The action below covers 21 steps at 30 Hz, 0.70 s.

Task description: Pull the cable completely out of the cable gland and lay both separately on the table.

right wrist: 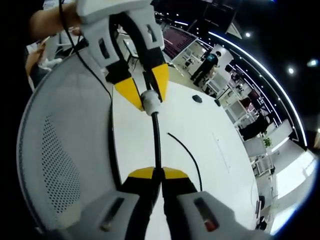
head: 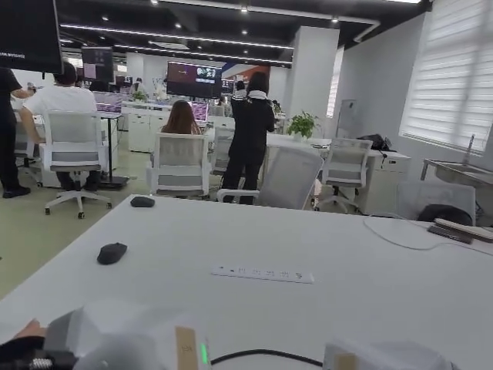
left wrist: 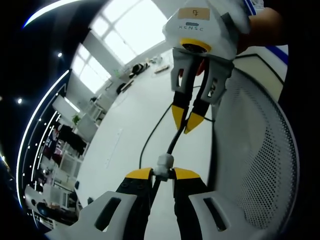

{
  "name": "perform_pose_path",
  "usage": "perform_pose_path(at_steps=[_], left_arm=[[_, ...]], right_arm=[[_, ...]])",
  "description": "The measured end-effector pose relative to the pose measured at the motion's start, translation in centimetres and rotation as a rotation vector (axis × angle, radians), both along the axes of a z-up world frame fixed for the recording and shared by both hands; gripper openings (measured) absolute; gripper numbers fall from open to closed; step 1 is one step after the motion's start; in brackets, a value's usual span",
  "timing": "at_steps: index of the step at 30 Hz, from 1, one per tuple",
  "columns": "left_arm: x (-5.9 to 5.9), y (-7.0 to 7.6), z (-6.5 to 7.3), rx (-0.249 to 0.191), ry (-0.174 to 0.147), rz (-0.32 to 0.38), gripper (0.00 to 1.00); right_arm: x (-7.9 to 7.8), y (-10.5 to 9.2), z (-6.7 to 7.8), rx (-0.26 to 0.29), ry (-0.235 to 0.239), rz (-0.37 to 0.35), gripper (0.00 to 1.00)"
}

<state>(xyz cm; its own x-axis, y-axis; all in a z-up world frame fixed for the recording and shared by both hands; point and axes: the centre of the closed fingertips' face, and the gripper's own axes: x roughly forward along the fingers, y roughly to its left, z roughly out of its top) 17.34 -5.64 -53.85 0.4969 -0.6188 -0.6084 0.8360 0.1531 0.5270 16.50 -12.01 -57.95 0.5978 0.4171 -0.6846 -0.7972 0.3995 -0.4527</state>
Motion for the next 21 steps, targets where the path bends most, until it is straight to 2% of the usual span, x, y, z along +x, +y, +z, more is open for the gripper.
perform_pose_path(at_steps=[6,10,14,16,19,21], left_arm=[[0.1,-0.4,0.0,-0.007,0.000,-0.006,0.16],[0.1,-0.4,-0.2,0.001,0.000,-0.007,0.16],[0.0,-0.5,-0.3,-0.006,0.009,-0.009,0.16],[-0.1,-0.5,-0.5,-0.004,0.013,-0.013,0.16],[-0.1,-0.4,-0.6,0.001,0.012,-0.012,0.16],[-0.1,-0.3,-0.5,-0.004,0.014,-0.012,0.16]], right_arm=[[-0.3,-1.1,-0.7,-0.016,0.023,-0.026,0.03],[-0.2,-0.8,-0.6,-0.008,0.021,-0.030,0.06],[0.5,0.7,0.4,0.034,-0.002,-0.024,0.16],[0.6,2.3,0.6,0.045,-0.002,0.025,0.14],[1.0,3.6,1.0,0.036,-0.020,0.052,0.18],[0.9,4.7,1.7,0.061,-0.034,0.091,0.15]])
